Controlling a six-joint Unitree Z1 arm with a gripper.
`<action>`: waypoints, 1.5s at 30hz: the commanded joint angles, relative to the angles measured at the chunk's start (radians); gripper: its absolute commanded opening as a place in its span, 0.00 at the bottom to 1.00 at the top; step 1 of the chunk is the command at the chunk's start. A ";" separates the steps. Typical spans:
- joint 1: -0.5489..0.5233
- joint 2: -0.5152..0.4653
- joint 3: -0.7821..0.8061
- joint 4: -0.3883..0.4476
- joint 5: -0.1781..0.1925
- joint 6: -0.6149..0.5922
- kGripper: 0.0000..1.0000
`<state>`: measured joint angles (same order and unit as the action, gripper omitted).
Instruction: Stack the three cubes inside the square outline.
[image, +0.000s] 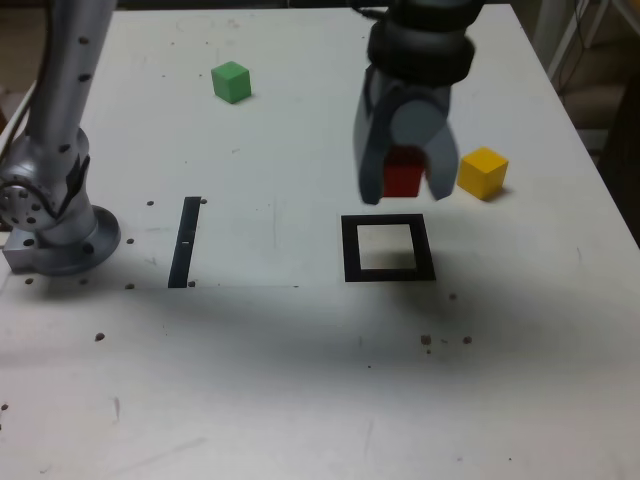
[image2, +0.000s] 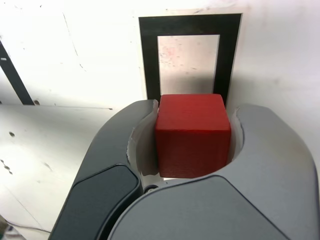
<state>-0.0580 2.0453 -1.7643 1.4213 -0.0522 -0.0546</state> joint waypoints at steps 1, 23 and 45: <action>-0.008 -0.028 0.038 -0.037 0.001 0.010 0.33; -0.017 -0.100 0.374 -0.345 0.062 0.081 0.33; -0.018 -0.010 0.345 -0.392 0.055 0.081 0.33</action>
<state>-0.0739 2.0329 -1.4148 1.0316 0.0035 0.0249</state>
